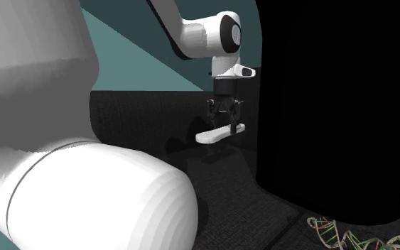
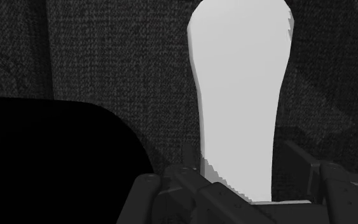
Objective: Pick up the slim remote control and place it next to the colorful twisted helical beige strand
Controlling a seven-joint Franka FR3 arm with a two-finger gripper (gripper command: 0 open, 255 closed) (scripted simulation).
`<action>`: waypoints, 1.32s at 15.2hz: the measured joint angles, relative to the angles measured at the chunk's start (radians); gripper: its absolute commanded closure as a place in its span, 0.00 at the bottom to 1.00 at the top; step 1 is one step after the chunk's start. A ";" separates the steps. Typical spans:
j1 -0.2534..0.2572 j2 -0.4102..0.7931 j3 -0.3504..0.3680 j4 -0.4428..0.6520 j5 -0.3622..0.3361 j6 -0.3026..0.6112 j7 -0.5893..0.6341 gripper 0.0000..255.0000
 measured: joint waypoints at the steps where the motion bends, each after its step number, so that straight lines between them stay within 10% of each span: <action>1: -0.007 -0.034 -0.011 -0.035 -0.002 0.001 -0.017 1.00; 20: -0.219 -0.608 -0.268 -0.432 -0.190 -0.169 -0.356 1.00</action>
